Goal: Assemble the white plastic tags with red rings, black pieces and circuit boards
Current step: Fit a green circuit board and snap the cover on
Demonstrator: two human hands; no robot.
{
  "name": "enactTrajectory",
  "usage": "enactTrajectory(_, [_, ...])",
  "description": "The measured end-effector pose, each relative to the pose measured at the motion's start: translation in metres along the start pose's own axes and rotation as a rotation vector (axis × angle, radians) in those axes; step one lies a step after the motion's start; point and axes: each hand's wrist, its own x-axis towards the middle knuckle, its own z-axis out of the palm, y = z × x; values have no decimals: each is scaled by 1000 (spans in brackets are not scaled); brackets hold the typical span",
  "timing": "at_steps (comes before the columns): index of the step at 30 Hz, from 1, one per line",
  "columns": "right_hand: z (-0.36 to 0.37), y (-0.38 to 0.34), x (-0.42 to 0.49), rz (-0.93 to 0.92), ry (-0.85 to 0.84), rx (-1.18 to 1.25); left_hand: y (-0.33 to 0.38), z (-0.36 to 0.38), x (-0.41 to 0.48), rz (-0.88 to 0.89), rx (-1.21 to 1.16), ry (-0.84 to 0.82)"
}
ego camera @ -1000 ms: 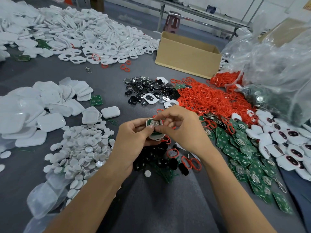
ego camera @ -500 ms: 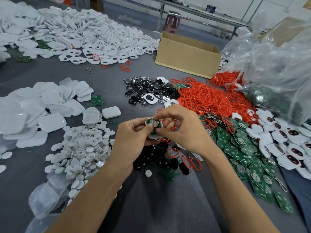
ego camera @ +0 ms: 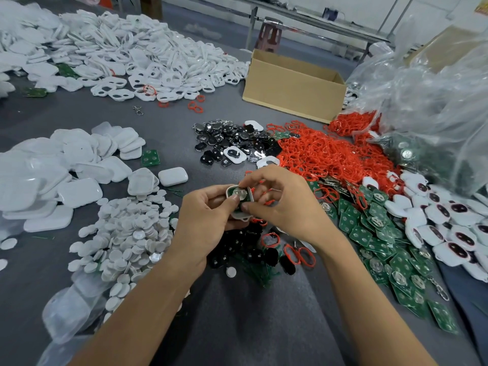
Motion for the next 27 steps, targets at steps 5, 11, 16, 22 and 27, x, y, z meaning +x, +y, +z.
enactTrajectory(5, [-11, -2, 0, 84, 63, 118, 0, -2, 2, -9, -8, 39])
enactTrajectory(11, [-31, 3, 1, 85, 285, 0, 1, -5, 6, -9, -2, 90])
enactTrajectory(16, [-41, 3, 7, 104, 341, -100, 4, -10, 9, -1, -6, 142])
enactTrajectory(22, [-43, 2, 13, 237, -39, -444, 2, -11, 10, -27, -5, 165])
enactTrajectory(27, [-33, -16, 19, 164, 10, -394, -2, -8, 10, -40, 33, 158])
